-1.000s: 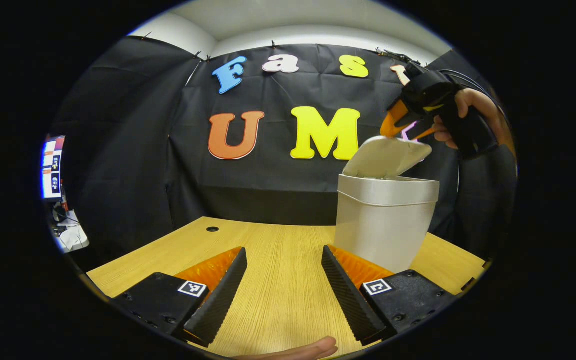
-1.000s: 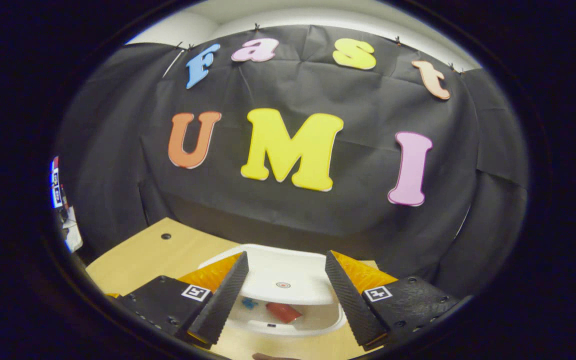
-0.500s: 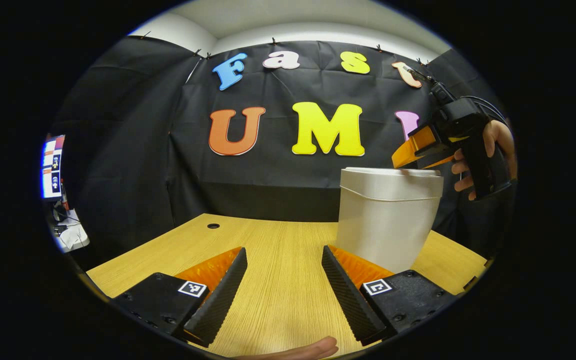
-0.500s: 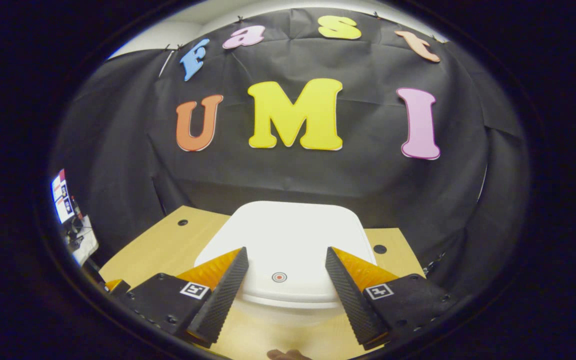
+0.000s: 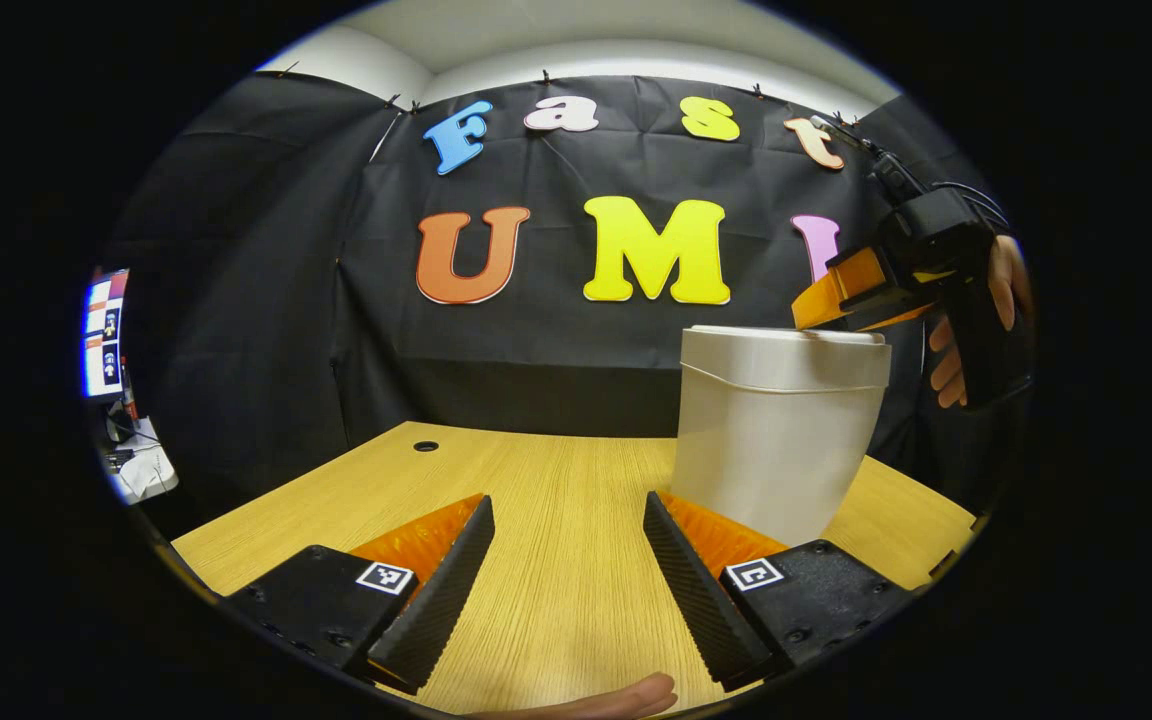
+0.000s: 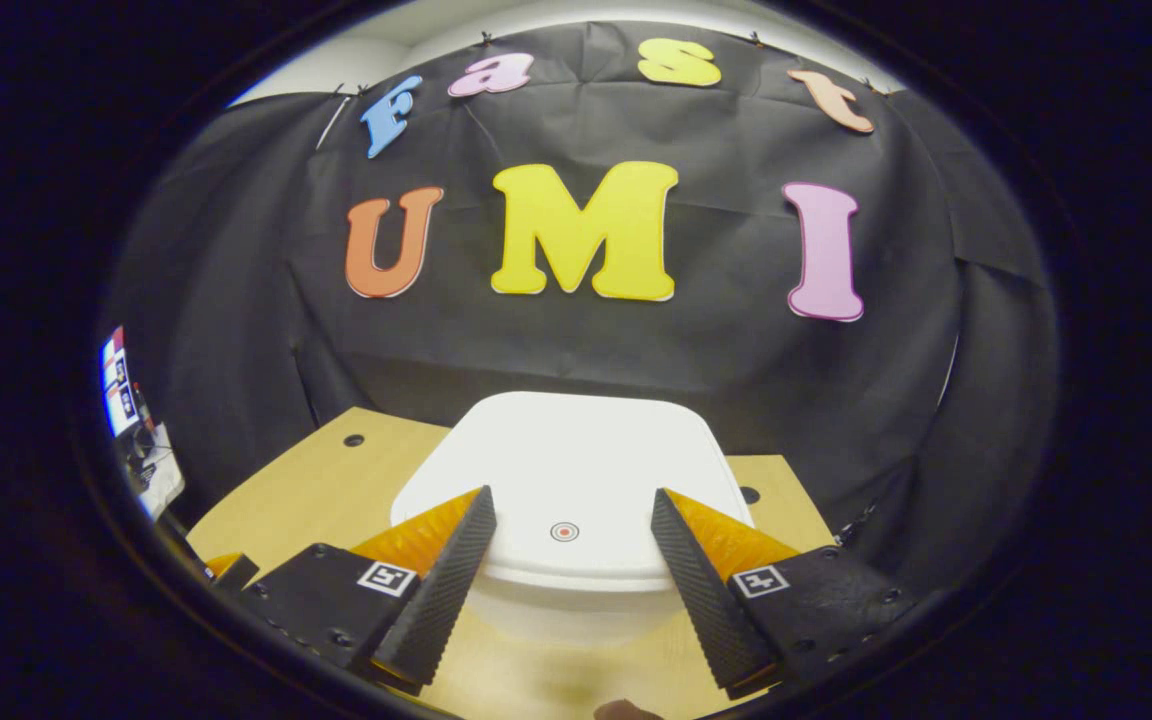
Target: Press the lid of the desktop garbage bin to open it, pick up the crumpled paper on the desktop and throw it into the bin, then pick up the pop can on the desktop and drop it into the bin, and finally close the garbage bin lid.
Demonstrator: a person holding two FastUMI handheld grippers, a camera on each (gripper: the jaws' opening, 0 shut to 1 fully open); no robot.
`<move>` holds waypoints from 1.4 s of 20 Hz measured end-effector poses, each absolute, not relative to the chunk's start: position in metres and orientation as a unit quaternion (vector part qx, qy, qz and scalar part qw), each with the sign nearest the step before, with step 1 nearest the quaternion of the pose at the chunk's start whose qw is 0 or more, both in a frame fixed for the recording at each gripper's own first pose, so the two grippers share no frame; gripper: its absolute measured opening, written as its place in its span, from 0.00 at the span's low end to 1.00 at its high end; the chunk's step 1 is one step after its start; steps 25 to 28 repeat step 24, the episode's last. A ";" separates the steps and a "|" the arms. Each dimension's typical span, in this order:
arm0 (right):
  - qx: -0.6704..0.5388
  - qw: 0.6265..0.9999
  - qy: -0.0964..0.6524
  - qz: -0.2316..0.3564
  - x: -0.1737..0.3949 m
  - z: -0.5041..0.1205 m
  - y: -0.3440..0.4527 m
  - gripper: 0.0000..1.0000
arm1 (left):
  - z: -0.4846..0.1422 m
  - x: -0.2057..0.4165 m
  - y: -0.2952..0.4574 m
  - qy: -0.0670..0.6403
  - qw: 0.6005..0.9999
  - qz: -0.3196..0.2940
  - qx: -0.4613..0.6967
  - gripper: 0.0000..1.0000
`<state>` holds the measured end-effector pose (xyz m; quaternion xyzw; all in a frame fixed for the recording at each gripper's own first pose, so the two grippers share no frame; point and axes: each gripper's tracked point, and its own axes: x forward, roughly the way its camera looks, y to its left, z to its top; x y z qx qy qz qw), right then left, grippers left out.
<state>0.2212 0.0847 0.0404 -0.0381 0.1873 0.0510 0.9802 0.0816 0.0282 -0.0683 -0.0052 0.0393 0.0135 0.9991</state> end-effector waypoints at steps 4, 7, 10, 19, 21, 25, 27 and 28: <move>-0.007 0.987 0.149 0.053 0.221 0.034 0.083 1.00 | -0.066 0.080 0.020 0.037 0.999 0.002 -0.003 0.97; -0.020 0.994 0.106 0.035 0.221 0.040 0.084 1.00 | -0.065 0.079 0.019 0.037 0.999 0.001 -0.007 0.97; -0.003 0.997 0.082 0.009 0.205 0.042 0.085 0.97 | -0.060 0.076 0.020 0.027 1.000 0.001 -0.005 0.97; 0.013 0.999 0.006 0.034 0.106 -0.002 0.055 0.96 | -0.070 0.081 0.017 0.036 0.999 0.006 0.008 0.97; 0.010 0.999 0.004 0.032 0.085 -0.025 0.038 0.95 | -0.069 0.081 0.016 0.036 0.999 0.008 0.016 0.97; -0.037 0.999 0.024 0.030 0.071 -0.056 0.015 0.96 | -0.065 0.078 0.010 0.031 0.999 0.008 0.020 0.97; -0.037 0.999 0.024 0.030 0.071 -0.056 0.015 0.96 | -0.065 0.078 0.010 0.031 0.999 0.008 0.020 0.97; -0.037 0.999 0.024 0.030 0.071 -0.056 0.015 0.96 | -0.065 0.078 0.010 0.031 0.999 0.008 0.020 0.97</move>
